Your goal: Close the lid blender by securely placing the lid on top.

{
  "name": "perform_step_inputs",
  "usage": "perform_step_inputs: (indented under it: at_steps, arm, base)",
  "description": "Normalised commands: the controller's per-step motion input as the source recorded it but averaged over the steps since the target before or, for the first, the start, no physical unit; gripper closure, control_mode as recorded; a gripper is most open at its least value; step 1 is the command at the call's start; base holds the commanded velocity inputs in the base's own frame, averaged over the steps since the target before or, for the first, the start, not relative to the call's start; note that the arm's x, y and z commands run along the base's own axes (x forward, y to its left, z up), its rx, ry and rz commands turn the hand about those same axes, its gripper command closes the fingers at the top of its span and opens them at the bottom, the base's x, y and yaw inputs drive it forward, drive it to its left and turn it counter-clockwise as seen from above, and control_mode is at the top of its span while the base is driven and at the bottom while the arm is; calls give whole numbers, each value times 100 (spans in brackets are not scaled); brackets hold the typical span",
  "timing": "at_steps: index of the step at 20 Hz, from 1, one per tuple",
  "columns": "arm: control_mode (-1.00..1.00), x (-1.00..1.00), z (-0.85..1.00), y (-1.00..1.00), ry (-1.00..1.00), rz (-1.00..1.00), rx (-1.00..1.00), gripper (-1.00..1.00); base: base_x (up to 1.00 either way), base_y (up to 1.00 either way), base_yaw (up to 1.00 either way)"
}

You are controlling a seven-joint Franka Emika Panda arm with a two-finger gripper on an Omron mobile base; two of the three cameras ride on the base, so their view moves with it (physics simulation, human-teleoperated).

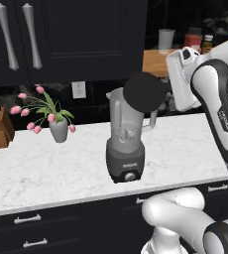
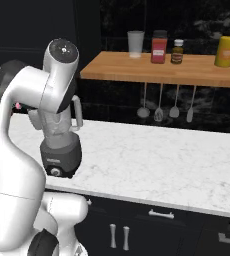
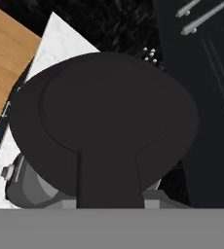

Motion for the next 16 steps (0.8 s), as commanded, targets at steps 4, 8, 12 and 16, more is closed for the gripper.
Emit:
perform_step_inputs:
  at_steps: [4,8,12,16]
  arm:
    - [-100,42,0,0,15,0,0,100]
    - [-100,46,0,0,16,0,3,100]
    - [-100,29,0,0,14,0,1,100]
    - [-100,3,-1,7,8,0,0,100]
  base:
    - [0,0,0]
    - [0,0,0]
    - [0,0,0]
    - [0,0,0]
